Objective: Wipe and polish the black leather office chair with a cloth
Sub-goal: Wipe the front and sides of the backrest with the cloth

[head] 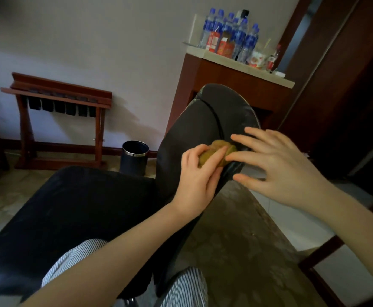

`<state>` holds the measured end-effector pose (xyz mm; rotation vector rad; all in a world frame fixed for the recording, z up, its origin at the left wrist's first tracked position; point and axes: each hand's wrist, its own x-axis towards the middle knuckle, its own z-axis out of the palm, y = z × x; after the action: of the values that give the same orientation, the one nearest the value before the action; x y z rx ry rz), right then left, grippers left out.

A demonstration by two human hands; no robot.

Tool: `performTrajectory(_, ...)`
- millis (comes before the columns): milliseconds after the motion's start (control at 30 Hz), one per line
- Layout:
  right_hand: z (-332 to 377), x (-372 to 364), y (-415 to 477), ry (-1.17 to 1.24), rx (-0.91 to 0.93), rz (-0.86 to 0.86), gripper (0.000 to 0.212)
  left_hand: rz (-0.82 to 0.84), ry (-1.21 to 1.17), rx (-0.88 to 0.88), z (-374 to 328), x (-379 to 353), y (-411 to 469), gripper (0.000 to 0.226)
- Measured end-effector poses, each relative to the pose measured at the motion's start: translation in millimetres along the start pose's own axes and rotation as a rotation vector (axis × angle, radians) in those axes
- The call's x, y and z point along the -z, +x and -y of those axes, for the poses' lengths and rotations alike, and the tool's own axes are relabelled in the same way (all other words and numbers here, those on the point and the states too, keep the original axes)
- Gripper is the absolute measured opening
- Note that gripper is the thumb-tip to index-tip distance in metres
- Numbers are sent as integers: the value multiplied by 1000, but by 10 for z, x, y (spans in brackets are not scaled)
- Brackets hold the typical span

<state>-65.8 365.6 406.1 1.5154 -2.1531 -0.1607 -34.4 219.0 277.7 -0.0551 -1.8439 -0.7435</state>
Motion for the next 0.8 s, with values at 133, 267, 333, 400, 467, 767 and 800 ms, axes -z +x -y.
performTrajectory(133,111,-229,-105,-105,35,-5,45,94,170,-77,279,124,-461,36)
performTrajectory(267,143,-306,-188,-142,25,-64,48,186,304,-125,456,304,-758,32)
performTrajectory(333,185,-316,-229,-148,8,-105,46,199,313,-85,398,325,-794,32)
performTrajectory(400,219,-344,-275,-147,-13,-123,45,180,288,-33,289,308,-734,32)
performTrajectory(467,228,-361,-301,-151,-30,-121,46,127,249,-2,176,280,-582,31)
performTrajectory(767,220,-311,-185,-104,-104,-172,54,45,74,-44,-56,198,-48,33)
performTrajectory(800,208,-313,-174,-108,-114,-172,54,53,44,-36,-18,164,-49,33)
